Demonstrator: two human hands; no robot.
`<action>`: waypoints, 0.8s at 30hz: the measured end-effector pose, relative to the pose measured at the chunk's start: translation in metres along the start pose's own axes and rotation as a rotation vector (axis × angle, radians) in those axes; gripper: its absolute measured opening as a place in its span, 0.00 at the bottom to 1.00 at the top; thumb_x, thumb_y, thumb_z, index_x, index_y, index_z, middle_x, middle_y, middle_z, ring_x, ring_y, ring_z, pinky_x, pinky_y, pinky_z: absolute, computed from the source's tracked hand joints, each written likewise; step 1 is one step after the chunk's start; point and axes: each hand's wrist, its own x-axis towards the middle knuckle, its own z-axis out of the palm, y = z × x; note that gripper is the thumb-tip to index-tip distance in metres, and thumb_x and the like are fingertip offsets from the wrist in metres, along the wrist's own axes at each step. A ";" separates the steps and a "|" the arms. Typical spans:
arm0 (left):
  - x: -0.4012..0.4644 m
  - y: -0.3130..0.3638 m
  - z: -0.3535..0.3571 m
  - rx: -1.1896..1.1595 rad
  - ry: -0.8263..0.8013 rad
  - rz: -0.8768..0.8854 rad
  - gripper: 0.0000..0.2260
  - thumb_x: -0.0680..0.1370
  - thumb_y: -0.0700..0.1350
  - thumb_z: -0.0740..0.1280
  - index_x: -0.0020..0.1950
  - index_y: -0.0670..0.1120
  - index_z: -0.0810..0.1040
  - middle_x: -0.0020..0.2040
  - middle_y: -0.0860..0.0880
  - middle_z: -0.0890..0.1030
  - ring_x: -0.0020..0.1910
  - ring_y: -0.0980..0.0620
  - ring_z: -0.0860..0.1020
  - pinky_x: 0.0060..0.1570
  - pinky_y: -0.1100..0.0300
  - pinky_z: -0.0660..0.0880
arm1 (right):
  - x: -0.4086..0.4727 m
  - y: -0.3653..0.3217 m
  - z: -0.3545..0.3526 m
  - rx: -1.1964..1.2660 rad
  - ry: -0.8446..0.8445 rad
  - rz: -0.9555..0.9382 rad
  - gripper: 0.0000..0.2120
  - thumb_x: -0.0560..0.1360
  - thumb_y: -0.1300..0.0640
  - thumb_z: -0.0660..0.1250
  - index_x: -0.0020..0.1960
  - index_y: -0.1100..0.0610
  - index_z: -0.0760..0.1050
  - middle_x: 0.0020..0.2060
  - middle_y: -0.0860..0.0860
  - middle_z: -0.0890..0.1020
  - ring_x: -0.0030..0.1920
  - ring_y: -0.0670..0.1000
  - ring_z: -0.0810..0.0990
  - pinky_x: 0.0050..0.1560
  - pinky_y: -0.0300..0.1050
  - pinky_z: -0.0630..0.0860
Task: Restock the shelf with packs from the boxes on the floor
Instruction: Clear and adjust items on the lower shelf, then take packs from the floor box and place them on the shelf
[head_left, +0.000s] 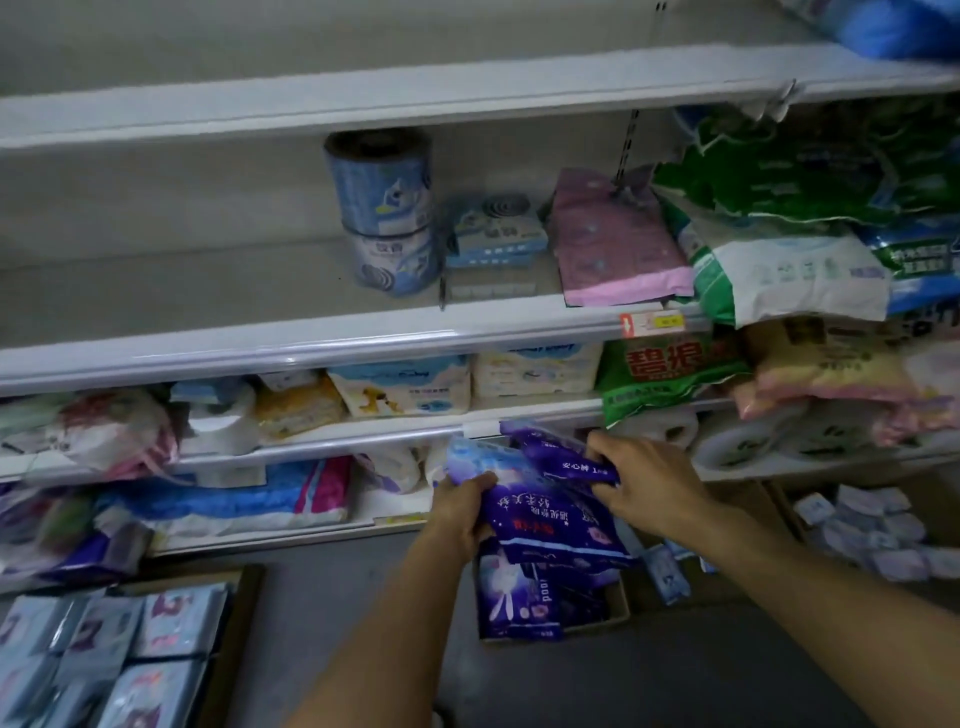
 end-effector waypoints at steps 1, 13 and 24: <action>0.001 -0.004 0.002 0.025 -0.013 -0.015 0.18 0.80 0.39 0.66 0.69 0.39 0.69 0.50 0.40 0.81 0.43 0.44 0.80 0.34 0.50 0.81 | 0.003 0.003 0.010 0.018 -0.071 0.018 0.11 0.73 0.49 0.69 0.49 0.47 0.68 0.48 0.46 0.79 0.48 0.51 0.79 0.41 0.43 0.71; 0.007 0.000 -0.045 -0.056 0.029 0.007 0.07 0.81 0.44 0.63 0.57 0.44 0.75 0.54 0.44 0.77 0.46 0.49 0.76 0.47 0.51 0.75 | 0.038 -0.002 0.021 0.359 -0.083 0.068 0.05 0.74 0.48 0.69 0.45 0.47 0.74 0.44 0.45 0.80 0.48 0.48 0.79 0.51 0.50 0.77; -0.060 0.053 -0.091 -0.287 -0.081 0.212 0.10 0.82 0.46 0.63 0.60 0.44 0.77 0.55 0.45 0.83 0.53 0.47 0.82 0.45 0.53 0.79 | 0.047 -0.101 -0.035 0.562 0.026 -0.119 0.03 0.77 0.55 0.68 0.46 0.47 0.77 0.43 0.39 0.78 0.45 0.40 0.77 0.47 0.39 0.73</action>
